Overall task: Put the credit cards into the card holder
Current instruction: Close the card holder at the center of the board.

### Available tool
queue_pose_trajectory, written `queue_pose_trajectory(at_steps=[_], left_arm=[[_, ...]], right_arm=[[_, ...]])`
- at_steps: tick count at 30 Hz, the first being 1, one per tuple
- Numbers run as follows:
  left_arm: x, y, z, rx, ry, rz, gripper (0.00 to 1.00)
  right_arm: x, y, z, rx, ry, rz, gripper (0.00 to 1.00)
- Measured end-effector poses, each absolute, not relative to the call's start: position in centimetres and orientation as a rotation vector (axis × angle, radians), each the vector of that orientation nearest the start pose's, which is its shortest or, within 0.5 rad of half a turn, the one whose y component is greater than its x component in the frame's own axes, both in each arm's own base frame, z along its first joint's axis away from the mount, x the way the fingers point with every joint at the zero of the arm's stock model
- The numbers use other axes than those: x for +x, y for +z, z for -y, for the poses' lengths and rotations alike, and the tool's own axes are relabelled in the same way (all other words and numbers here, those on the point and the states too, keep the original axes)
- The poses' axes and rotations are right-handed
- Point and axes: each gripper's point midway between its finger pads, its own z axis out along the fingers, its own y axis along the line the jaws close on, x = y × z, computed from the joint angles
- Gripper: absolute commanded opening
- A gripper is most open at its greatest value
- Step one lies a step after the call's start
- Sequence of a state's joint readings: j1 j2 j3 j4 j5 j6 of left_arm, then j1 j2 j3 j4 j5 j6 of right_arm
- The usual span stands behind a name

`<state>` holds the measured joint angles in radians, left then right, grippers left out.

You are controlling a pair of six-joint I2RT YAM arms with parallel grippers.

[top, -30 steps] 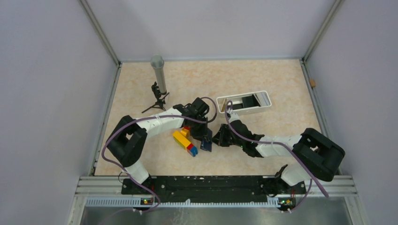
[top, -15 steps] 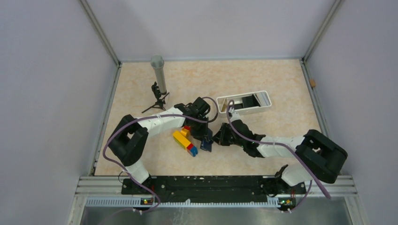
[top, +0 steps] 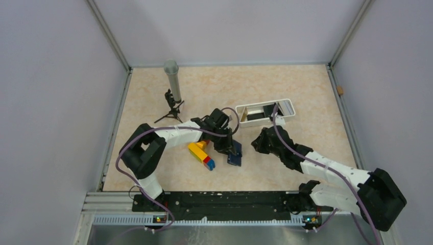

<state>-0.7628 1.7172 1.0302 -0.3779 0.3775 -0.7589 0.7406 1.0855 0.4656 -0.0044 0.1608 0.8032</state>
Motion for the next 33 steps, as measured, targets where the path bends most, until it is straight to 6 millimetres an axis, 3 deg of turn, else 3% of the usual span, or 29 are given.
queue_pose_trajectory(at_steps=[5, 9, 15, 23, 33], left_arm=[[20.8, 4.8, 33.5, 0.130, -0.951, -2.860, 0.54], [21.4, 3.9, 31.9, 0.134, -0.778, -2.868, 0.68], [22.0, 3.6, 30.1, 0.156, -0.629, -2.854, 0.68], [22.4, 4.8, 31.1, 0.185, -0.713, -2.805, 0.65], [21.7, 4.0, 30.9, 0.193, -0.730, -2.820, 0.64]], right_arm=[[22.9, 8.7, -19.5, 0.163, 0.607, -2.285, 0.06], [22.4, 8.7, -19.2, 0.131, 0.578, -2.325, 0.10], [21.6, 8.5, -19.9, 0.071, 0.610, -2.375, 0.22], [21.5, 6.9, -21.8, 0.102, 0.684, -2.440, 0.35], [21.5, 4.3, -23.2, 0.148, 0.667, -2.493, 0.39]])
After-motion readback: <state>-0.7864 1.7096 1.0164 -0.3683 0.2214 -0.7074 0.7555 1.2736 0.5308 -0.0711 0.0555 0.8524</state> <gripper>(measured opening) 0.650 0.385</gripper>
